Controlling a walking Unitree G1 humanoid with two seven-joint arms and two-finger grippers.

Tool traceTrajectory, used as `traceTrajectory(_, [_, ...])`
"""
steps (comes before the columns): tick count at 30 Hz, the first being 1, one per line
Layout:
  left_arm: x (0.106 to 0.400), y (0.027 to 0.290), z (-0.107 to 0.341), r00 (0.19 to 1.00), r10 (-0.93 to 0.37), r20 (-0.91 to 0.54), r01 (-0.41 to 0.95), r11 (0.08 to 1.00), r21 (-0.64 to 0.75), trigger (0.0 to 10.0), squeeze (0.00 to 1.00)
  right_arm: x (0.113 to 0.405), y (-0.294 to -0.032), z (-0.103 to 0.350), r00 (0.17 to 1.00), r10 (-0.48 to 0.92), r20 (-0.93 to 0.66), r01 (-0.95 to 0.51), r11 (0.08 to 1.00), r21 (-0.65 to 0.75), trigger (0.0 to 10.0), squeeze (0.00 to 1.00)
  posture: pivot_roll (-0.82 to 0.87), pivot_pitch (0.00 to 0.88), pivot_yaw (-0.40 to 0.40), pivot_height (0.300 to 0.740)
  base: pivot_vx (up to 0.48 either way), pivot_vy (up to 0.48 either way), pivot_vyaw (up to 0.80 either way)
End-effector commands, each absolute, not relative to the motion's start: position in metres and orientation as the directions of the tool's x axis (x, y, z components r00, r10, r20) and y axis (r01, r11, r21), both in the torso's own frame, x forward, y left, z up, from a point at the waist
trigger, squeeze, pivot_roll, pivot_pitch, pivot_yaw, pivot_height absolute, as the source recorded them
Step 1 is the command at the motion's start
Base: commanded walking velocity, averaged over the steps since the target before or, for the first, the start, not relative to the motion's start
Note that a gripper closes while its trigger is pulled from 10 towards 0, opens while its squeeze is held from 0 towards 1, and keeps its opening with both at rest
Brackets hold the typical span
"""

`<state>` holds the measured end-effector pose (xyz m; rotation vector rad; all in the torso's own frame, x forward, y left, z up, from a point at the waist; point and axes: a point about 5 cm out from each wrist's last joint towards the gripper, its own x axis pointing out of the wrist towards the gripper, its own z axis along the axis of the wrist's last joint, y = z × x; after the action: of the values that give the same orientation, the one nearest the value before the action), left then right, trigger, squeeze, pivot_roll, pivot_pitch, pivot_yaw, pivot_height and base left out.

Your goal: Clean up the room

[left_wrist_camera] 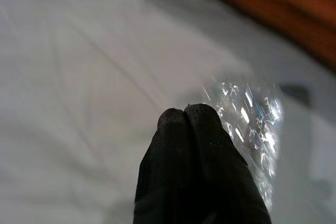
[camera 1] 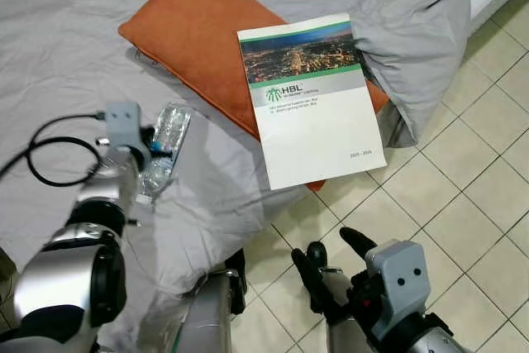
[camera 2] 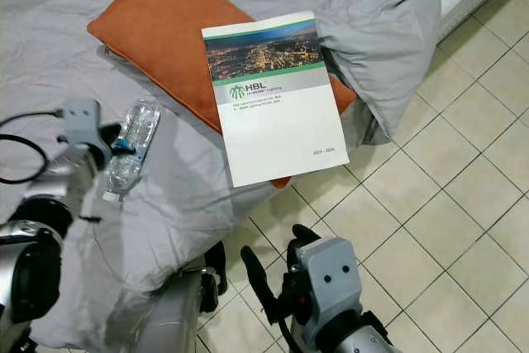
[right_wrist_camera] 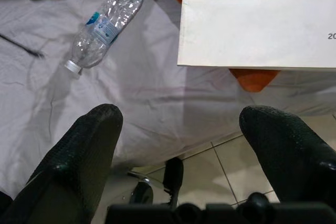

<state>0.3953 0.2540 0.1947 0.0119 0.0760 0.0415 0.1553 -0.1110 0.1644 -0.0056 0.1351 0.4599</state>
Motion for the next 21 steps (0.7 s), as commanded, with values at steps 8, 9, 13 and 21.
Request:
traceTrajectory(8, [0.377,0.261,0.168,0.991,0.009,-0.134,0.008,0.992,0.125,10.0,0.00,0.154,-0.105,0.154,0.862,0.477,-0.170,-0.471,0.879,0.075,10.0,0.00,-0.16,0.723,0.103,0.740,0.000,0.000,0.00])
traceTrajectory(9, [0.375,0.256,0.170,0.994,-0.007,-0.113,0.023,0.990,0.141,10.0,0.89,0.155,-0.105,0.153,0.861,0.478,-0.173,-0.470,0.878,0.089,10.0,0.00,-0.16,0.716,0.099,0.740,0.000,0.000,0.00])
traceTrajectory(13, [0.364,0.248,0.165,0.999,-0.016,-0.038,0.022,0.985,0.170,10.0,1.00,0.161,-0.108,0.144,0.850,0.491,-0.192,-0.478,0.871,0.110,10.0,0.00,-0.17,0.649,0.044,0.740,0.000,0.000,0.00])
traceTrajectory(21, [0.339,0.231,0.133,0.997,0.082,-0.013,-0.080,0.987,0.139,10.0,1.00,0.184,-0.126,0.137,0.820,0.527,-0.223,-0.521,0.849,0.089,10.0,0.00,-0.20,0.543,-0.120,0.740,0.000,0.000,0.25])
